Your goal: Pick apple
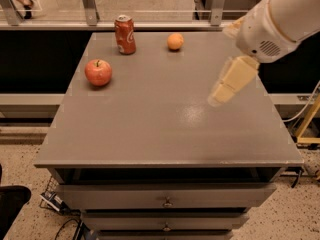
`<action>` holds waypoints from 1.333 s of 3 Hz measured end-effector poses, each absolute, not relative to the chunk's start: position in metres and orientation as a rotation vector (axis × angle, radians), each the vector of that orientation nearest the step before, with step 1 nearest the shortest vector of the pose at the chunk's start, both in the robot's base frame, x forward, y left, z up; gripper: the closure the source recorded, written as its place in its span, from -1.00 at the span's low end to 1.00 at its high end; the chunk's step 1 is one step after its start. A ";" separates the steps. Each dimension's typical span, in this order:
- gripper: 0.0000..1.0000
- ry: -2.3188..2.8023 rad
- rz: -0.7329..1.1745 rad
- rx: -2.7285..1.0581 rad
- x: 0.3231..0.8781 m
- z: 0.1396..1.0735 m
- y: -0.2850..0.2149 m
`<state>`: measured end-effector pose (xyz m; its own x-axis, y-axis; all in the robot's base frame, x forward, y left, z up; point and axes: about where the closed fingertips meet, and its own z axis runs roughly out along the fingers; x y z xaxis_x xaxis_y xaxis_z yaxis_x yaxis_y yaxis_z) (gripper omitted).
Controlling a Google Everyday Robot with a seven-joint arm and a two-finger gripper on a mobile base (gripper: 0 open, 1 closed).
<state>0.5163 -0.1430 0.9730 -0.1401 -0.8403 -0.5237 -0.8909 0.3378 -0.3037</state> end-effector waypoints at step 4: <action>-1.00 1.527 0.607 -1.248 0.601 0.956 -0.006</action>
Offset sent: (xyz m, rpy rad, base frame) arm 0.1013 0.1446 -0.0087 0.7351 -0.1882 0.1977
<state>0.6011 -0.0061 0.9561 0.0661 -0.4000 -0.9141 -0.9182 0.3342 -0.2126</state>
